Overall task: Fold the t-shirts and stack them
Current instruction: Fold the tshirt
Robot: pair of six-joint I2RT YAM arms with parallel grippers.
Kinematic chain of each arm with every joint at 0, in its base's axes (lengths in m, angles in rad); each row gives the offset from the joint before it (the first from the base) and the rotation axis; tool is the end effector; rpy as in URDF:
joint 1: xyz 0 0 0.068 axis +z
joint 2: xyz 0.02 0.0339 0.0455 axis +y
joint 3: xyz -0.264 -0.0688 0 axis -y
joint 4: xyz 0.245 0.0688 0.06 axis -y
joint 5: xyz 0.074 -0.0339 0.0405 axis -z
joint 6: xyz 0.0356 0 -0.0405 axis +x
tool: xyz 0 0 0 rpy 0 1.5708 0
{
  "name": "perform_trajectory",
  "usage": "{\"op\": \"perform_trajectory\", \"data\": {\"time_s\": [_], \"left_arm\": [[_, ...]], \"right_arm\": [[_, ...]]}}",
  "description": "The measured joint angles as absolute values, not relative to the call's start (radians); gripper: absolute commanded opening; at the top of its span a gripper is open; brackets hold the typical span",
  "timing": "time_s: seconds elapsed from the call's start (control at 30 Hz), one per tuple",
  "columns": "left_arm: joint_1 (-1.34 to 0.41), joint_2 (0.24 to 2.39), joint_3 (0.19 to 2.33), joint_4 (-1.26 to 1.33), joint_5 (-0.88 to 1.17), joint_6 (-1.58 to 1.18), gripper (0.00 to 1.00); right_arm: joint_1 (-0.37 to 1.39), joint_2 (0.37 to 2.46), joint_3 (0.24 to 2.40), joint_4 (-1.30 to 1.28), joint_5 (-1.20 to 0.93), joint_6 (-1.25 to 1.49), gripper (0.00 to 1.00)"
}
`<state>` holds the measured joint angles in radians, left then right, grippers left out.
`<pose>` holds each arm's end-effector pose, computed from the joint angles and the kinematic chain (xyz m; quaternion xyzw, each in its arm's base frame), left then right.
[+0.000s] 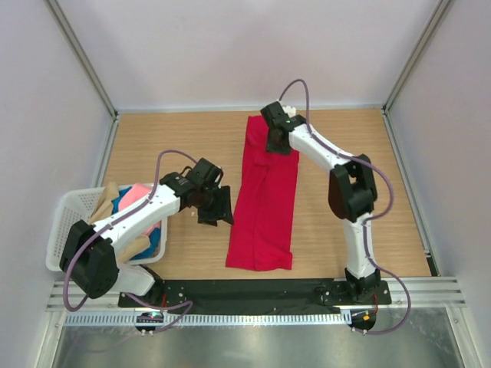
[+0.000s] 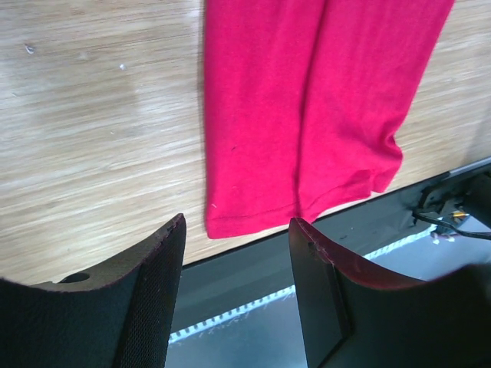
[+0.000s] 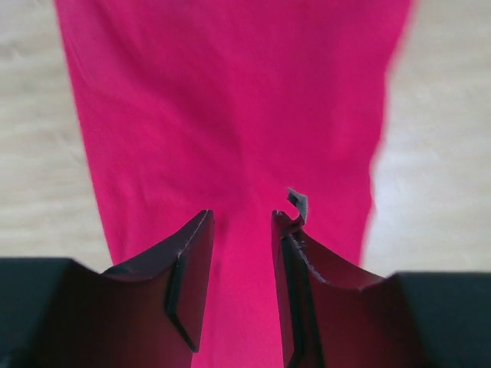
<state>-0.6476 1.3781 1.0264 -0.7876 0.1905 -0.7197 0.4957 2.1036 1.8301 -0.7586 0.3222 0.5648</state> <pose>0.2078 -0.1657 0.2456 -0.0147 0.9725 -0.2066 0.1065 0.4113 0.2096 0.2400 0.0755 0.9494 -0.0005 0.3048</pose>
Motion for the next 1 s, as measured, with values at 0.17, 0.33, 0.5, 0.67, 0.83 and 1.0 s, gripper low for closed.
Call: {"op": "perform_trajectory", "data": {"time_s": [0.17,0.33,0.5,0.67,0.83,1.0], "left_arm": [[-0.646,1.388,1.015,-0.781,0.188,-0.697,0.57],[-0.637,1.390,0.963,-0.770,0.203,-0.693,0.57],[-0.607,1.398,0.935,-0.766,0.215,-0.679,0.57],[-0.555,1.413,0.912,-0.750,0.248,-0.672,0.58],[-0.532,1.454,0.902,-0.723,0.295,-0.680,0.59],[-0.532,1.473,0.856,-0.661,0.363,-0.722,0.63]], "right_arm": [[0.495,2.387,2.145,-0.730,0.326,0.489,0.54],[0.494,2.555,2.296,-0.696,0.316,0.422,0.62],[0.490,2.619,2.372,-0.622,0.274,0.359,0.65],[0.489,2.732,2.550,-0.552,0.199,0.330,0.69],[0.482,2.743,2.567,-0.525,0.119,0.328,0.72],[0.466,2.665,2.526,-0.638,0.100,0.359,0.78]]}}
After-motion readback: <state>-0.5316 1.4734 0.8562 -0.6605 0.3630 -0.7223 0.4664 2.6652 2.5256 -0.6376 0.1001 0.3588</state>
